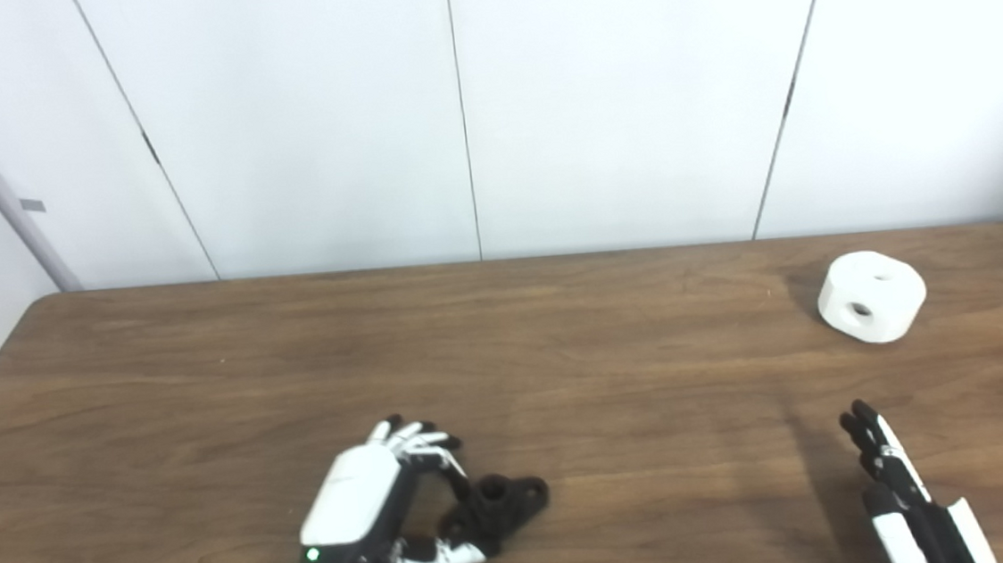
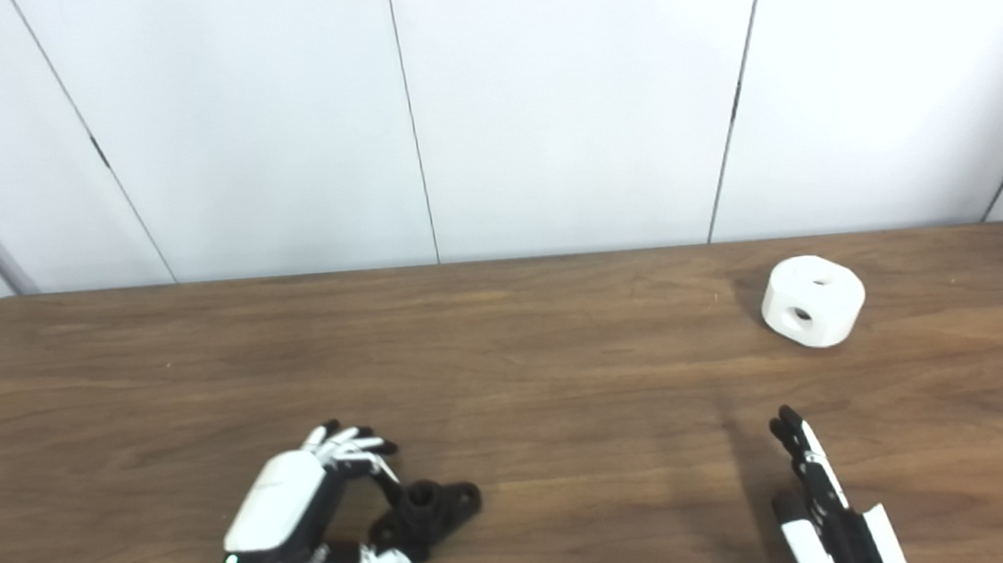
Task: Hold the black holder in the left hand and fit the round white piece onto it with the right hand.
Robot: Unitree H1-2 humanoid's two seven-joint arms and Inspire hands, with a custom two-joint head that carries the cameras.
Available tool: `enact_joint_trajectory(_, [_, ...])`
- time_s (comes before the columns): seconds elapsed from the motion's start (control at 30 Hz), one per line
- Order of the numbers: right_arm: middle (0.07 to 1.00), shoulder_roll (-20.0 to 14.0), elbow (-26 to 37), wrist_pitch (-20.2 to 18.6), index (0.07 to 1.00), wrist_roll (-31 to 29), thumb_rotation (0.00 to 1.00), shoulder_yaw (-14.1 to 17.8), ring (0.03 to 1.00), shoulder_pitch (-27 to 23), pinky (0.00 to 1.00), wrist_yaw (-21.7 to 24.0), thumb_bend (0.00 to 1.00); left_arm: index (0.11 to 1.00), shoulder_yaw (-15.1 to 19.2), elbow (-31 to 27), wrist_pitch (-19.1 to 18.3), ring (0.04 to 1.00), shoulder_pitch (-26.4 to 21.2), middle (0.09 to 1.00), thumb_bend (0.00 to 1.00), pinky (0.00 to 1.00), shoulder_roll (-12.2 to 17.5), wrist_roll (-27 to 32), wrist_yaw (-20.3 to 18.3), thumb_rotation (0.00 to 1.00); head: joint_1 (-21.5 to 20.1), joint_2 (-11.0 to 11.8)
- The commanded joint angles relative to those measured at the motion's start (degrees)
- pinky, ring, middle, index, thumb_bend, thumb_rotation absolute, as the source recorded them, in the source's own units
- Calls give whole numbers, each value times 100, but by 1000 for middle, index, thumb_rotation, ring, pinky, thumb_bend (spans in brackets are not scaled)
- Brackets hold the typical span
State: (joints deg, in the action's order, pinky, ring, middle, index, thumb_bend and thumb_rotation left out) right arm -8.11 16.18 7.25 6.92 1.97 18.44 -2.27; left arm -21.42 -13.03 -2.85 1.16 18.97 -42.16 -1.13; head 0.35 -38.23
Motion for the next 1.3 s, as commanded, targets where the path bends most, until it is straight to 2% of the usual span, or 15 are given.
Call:
enact_joint_trajectory(0.0, [955, 218, 243, 77, 968, -55, 1000, -20, 984, -38, 1000, -49, 547, 485, -116, -182, 211, 903, 30, 798, 522, 1000, 2, -158, -134, 51, -1, -68])
enact_joint_trajectory(0.03, [956, 215, 253, 64, 969, -67, 1000, -24, 985, -41, 1000, -47, 549, 485, -128, -196, 224, 905, 41, 798, 522, 1000, -6, -185, -153, 52, -1, -68])
enact_joint_trajectory(0.07, [956, 209, 281, 29, 969, -68, 1000, -27, 985, -47, 1000, -46, 550, 485, -136, -221, 232, 905, 50, 799, 522, 1000, -14, -199, -181, 52, -12, -200])
enact_joint_trajectory(0.2, [955, 179, 389, -85, 968, -12, 1000, -35, 983, -91, 1000, -51, 553, 486, -172, -328, 231, 916, 94, 805, 522, 1000, -52, -206, -359, 53, -22, -494])
enact_joint_trajectory(0.5, [955, 137, 638, -442, 976, -36, 1000, -28, 968, -158, 1000, -24, 577, 486, -71, -399, 248, 904, 151, 805, 522, 1000, -140, -216, -475, 51, -10, -841])
enact_joint_trajectory(0.77, [954, 125, 662, -488, 978, -27, 1000, -28, 964, -183, 1000, -33, 581, 485, -43, -411, 282, 904, 150, 801, 522, 1000, -137, -277, -517, 52, -11, -882])
enact_joint_trajectory(1.03, [960, 127, 644, -465, 976, -47, 993, 8, 966, -193, 1000, -70, 600, 485, -22, -334, 349, 897, 166, 796, 522, 1000, -131, -280, -498, 52, -35, -753])
enact_joint_trajectory(1.13, [964, 114, 667, -455, 974, -59, 961, 44, 971, -226, 1000, -84, 601, 485, -26, -295, 378, 897, 159, 795, 522, 1000, -120, -297, -483, 52, -44, -706])
enact_joint_trajectory(1.2, [969, 105, 726, -468, 972, -137, 882, 87, 973, -286, 1000, -81, 591, 485, -24, -274, 396, 896, 157, 794, 522, 1000, -119, -302, -471, 52, -76, -672])
enact_joint_trajectory(1.27, [963, 76, 874, -649, 964, -36, 815, 171, 965, -398, 991, -124, 589, 485, -24, -249, 419, 897, 148, 794, 522, 1000, -117, -310, -472, 52, -124, -642])
